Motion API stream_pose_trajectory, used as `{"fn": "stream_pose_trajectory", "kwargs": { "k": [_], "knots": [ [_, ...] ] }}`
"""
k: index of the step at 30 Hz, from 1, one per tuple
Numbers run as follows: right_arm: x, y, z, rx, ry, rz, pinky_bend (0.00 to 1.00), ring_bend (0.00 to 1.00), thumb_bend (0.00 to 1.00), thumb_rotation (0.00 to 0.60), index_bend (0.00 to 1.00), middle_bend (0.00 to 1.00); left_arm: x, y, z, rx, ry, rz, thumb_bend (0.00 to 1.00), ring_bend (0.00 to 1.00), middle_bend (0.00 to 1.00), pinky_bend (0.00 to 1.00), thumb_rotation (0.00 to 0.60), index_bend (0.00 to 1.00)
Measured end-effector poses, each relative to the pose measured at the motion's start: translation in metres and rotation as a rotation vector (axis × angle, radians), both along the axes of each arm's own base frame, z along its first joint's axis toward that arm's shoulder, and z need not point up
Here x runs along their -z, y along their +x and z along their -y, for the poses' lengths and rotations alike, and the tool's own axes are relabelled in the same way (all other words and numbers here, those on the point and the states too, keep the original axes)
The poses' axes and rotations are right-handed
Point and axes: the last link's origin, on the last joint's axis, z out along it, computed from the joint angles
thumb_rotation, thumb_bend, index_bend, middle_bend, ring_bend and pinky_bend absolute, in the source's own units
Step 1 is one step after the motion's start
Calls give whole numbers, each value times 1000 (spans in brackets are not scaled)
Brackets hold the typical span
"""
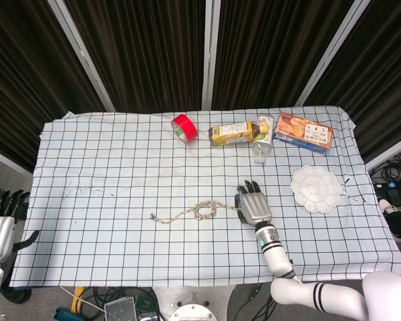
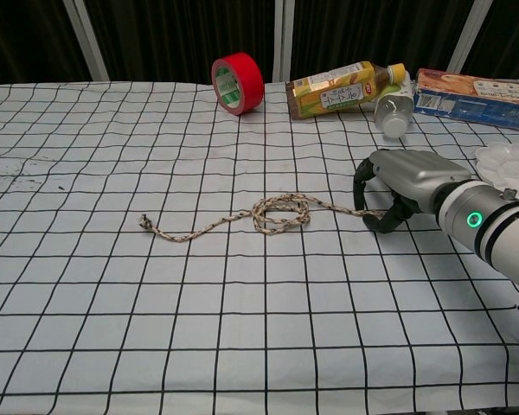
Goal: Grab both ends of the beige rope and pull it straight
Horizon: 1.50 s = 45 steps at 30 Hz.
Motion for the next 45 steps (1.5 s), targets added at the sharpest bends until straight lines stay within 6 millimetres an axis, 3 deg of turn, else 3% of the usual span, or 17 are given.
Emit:
{"fn": "stream_pose_trajectory", "kwargs": {
  "k": [6, 12, 18, 22, 28, 37, 45],
  "knots": [
    [0, 0, 0, -3, -4, 3, 0, 0, 406, 600, 557, 192, 1, 2, -4, 14, -13, -9, 172, 0, 66, 0, 600, 117],
    [-7, 5, 0, -29, -19, 5, 0, 0, 409, 600, 562, 193, 4, 16, -20, 94, -59, -16, 168, 0, 66, 0, 600, 124],
    [-22, 17, 5, -73, -57, -3, 0, 0, 410, 600, 563, 194, 18, 42, -52, 194, -156, 58, 160, 0, 87, 0, 600, 273],
    [-31, 26, 8, -90, -81, -4, 0, 0, 410, 600, 563, 193, 39, 65, -81, 248, -245, 114, 159, 0, 118, 0, 600, 343],
    [-31, 30, 7, -82, -79, -2, 0, 0, 409, 600, 563, 193, 83, 103, -104, 301, -407, 139, 159, 0, 120, 0, 600, 391],
    [-34, 34, 7, -84, -85, 5, 0, 0, 409, 600, 563, 192, 144, 154, -116, 364, -593, 193, 160, 0, 120, 0, 600, 403],
    [-33, 30, 5, -74, -78, 7, 0, 0, 410, 600, 563, 191, 176, 171, -116, 394, -631, 155, 168, 0, 120, 0, 600, 445]
  ]
}}
